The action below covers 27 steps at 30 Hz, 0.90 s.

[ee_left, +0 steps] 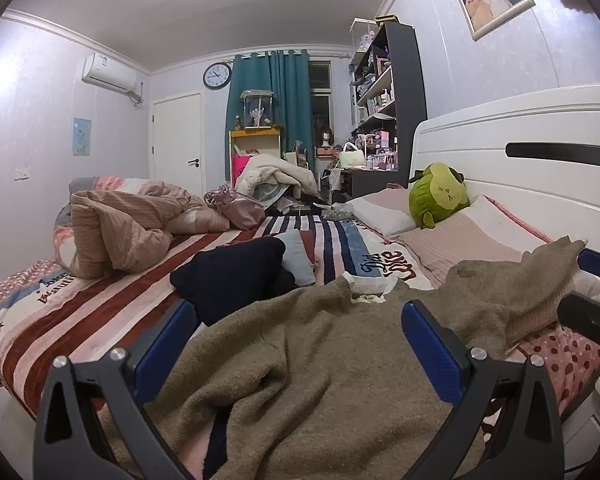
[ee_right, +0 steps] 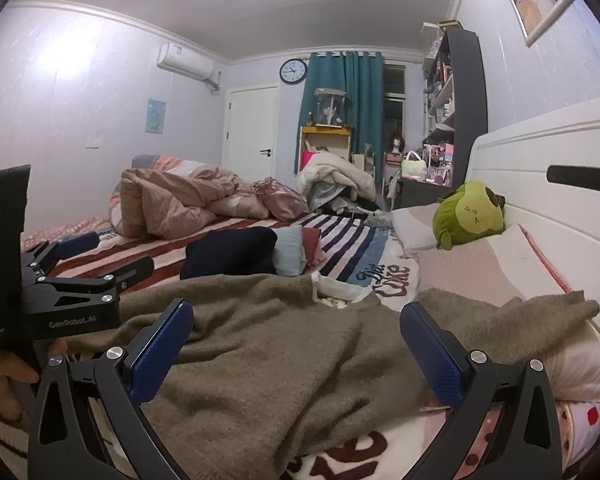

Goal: Fold small clothes

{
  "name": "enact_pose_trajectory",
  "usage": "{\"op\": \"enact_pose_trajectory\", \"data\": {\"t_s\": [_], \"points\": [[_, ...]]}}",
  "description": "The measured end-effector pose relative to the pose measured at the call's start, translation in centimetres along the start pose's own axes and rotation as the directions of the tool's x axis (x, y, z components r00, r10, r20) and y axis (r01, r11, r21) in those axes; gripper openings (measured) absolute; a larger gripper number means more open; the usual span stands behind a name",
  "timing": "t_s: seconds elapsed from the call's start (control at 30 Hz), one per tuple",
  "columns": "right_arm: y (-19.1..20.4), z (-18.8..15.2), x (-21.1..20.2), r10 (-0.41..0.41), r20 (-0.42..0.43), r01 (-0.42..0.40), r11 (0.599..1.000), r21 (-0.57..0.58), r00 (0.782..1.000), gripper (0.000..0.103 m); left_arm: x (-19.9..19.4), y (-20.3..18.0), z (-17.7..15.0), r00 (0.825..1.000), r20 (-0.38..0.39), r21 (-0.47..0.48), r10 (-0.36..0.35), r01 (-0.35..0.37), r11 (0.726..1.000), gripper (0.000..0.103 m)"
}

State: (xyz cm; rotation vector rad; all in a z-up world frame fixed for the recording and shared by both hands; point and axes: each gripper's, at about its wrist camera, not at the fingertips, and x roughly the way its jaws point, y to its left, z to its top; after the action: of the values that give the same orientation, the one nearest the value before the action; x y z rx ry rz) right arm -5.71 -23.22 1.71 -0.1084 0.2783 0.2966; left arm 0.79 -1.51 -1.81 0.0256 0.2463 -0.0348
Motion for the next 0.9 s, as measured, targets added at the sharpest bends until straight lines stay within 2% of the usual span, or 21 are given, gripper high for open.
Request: {"op": "enact_pose_trajectory", "data": {"t_s": [0.3,0.9], "points": [[-0.56,-0.25,0.39,-0.024,-0.020,0.025,1.000,0.008,1.000,0.103,0.06,0.10,-0.11,1.000,-0.010,-0.005,-0.005,0.005,1.000,0.102],[-0.38,-0.25,0.44,-0.017,-0.022,0.017,1.000,0.008,1.000,0.103,0.12,0.07,-0.41,1.000,-0.016,-0.002,-0.014,0.014,1.000,0.102]]}}
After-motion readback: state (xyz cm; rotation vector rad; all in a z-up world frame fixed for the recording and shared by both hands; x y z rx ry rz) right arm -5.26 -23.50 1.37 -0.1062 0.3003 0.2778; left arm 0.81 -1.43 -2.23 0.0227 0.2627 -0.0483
